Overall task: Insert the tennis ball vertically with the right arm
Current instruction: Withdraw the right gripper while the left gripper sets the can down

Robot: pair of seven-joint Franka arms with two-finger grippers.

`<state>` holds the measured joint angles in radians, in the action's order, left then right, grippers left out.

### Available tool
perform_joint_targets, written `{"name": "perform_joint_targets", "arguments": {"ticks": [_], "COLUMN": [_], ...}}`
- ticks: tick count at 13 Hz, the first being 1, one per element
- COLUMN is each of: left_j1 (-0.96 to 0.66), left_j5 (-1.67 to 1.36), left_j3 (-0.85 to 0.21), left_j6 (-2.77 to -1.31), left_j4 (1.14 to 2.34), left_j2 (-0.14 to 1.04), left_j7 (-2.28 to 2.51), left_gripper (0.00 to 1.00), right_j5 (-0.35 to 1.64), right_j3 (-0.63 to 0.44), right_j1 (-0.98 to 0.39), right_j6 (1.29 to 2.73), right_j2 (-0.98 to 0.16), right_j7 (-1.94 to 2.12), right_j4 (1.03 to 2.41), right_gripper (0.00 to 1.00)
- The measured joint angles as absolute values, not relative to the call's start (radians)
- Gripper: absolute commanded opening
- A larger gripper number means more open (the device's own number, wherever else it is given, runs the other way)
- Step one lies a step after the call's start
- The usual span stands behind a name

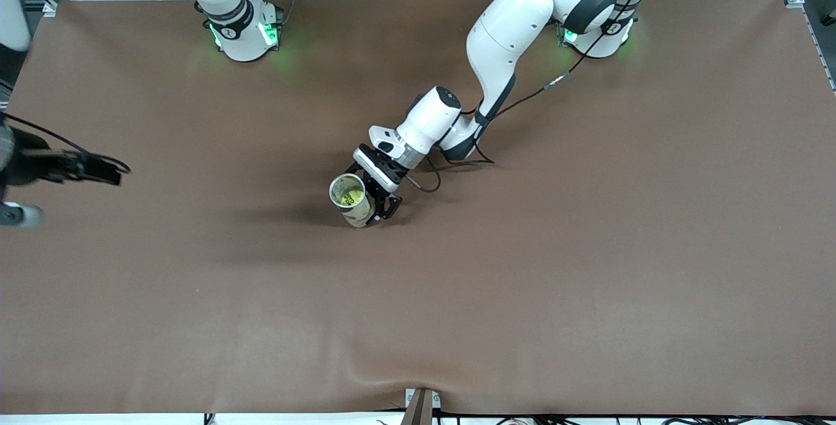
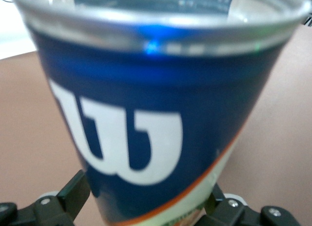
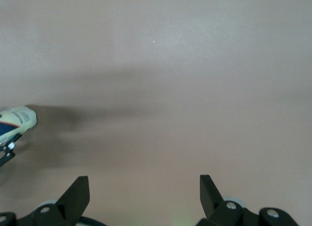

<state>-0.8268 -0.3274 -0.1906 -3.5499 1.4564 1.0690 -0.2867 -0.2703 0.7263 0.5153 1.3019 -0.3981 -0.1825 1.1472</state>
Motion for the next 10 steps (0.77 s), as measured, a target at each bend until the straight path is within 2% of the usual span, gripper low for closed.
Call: {"name": "perform_joint_targets", "arguments": {"ticks": [3, 10], "left_j1": [-0.817, -0.799], "left_j5": [-0.327, -0.331], "left_j3": [-0.190, -0.190], "left_j6": [-3.550, -3.550], "left_j4": [1.546, 1.734], "left_j2": [1.011, 0.904], "left_j7": [-0.287, -0.287], "left_gripper": [1.00, 1.00], "right_j5": [-0.270, -0.270], "right_j3": [0.742, 0.762], "right_j1": [0.506, 0.498], "right_j6": [1.275, 1.275], "right_j2": [-0.365, -0.366], "right_j7": [-0.183, -0.183], "right_j4": [1.132, 1.132], "right_gripper": [1.00, 1.00]}}
